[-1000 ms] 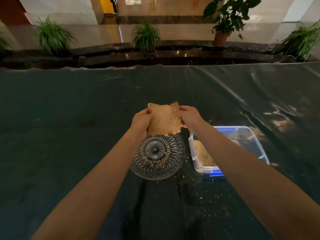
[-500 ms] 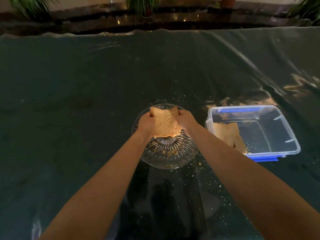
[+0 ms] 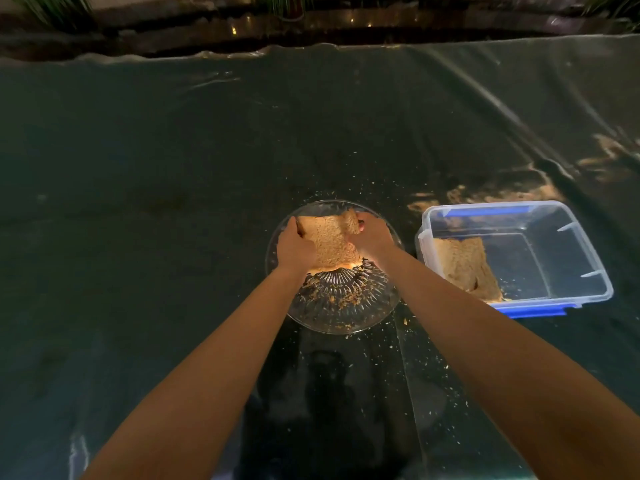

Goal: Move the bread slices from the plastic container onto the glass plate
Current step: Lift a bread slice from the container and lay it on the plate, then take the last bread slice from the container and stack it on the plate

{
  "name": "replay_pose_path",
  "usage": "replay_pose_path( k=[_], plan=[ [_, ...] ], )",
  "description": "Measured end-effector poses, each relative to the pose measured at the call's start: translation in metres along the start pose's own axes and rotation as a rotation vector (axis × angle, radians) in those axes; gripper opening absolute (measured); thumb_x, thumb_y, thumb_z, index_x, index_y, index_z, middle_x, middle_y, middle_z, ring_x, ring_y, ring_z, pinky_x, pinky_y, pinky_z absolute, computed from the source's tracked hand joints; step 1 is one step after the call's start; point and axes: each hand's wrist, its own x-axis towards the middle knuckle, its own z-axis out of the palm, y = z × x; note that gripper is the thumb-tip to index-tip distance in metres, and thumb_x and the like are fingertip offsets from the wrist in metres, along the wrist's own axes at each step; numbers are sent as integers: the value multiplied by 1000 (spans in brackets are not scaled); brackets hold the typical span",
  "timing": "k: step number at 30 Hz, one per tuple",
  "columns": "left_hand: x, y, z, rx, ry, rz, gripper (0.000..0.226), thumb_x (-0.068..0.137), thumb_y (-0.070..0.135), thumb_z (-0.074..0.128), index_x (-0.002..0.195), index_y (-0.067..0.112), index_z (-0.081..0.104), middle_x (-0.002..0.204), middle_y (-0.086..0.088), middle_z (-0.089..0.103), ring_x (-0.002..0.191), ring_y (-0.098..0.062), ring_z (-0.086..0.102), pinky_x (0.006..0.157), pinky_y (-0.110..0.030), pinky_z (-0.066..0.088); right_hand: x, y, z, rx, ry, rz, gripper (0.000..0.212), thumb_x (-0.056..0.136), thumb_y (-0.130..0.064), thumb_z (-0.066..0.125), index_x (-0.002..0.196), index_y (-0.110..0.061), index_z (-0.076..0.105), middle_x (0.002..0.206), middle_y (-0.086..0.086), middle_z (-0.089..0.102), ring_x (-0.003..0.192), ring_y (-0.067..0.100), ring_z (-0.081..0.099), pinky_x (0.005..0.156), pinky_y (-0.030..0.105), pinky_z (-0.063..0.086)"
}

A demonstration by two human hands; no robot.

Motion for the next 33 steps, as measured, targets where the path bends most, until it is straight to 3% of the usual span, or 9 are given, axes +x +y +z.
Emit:
replay_pose_path(
  k=[4, 12, 15, 17, 21, 24, 26, 29, 33],
  plan=[
    [-5, 9, -8, 137, 20, 13, 54, 92, 9, 40, 146, 7, 38, 147, -16, 45, 137, -33, 41, 114, -45, 33, -3, 4, -16, 184, -63, 9, 62, 83, -11, 64, 139, -9, 36, 139, 17, 45, 112, 30, 57, 86, 31, 48],
    [-24, 60, -18, 230, 8, 67, 56, 91, 11, 43, 147, 9, 37, 151, -12, 41, 137, -29, 40, 108, -31, 34, -22, 8, -93, 371, -359, -35, 55, 83, -8, 64, 134, -7, 43, 133, 16, 52, 112, 25, 55, 91, 34, 48],
    [-41, 87, -13, -8, -70, 25, 26, 92, 6, 45, 111, 1, 62, 116, -15, 55, 108, -23, 53, 86, -32, 39, -27, 22, -129, 488, -419, -32, 46, 86, -11, 61, 131, -9, 48, 118, 10, 61, 110, 25, 58, 93, 39, 51],
    [-57, 104, -6, -142, -133, -5, 19, 92, 2, 46, 76, 9, 55, 95, -12, 53, 93, -20, 53, 88, -36, 44, -29, 36, -149, 542, -424, -23, 33, 87, -14, 60, 120, -13, 55, 105, 2, 64, 102, 22, 61, 82, 34, 54],
    [-88, 127, 26, -349, -235, -39, 24, 94, 4, 47, 114, 0, 59, 93, -8, 55, 97, -19, 54, 95, -33, 47, -35, 69, -180, 567, -372, 14, 11, 86, -16, 62, 96, -22, 63, 100, 0, 67, 95, 19, 65, 64, 23, 59],
    [-111, 142, 57, -369, -301, -49, 15, 94, 4, 47, 83, 7, 56, 78, -5, 50, 75, -15, 53, 76, -28, 48, -40, 93, -194, 543, -337, 36, 14, 85, -21, 64, 99, -21, 63, 105, 3, 67, 97, 19, 66, 65, 23, 60],
    [-120, 147, 80, -307, -335, -45, 23, 92, 4, 48, 71, 13, 50, 78, -5, 51, 78, -18, 52, 73, -27, 46, -44, 108, -200, 535, -323, 51, 15, 84, -25, 64, 99, -23, 62, 106, 2, 66, 97, 19, 66, 67, 24, 59],
    [-134, 147, 117, -207, -334, -17, 19, 93, 13, 48, 103, 6, 62, 78, 1, 53, 80, -16, 55, 64, -19, 41, -46, 131, -205, 540, -304, 81, 26, 86, -28, 62, 111, -20, 59, 115, 4, 63, 101, 21, 64, 73, 27, 56],
    [-143, 135, 163, -33, -294, -72, 41, 97, 18, 43, 136, 5, 47, 131, -11, 57, 116, -25, 57, 89, -27, 42, -49, 159, -200, 523, -250, 153, 34, 90, -26, 56, 122, -14, 53, 123, 11, 60, 103, 24, 61, 85, 34, 52]
  ],
)
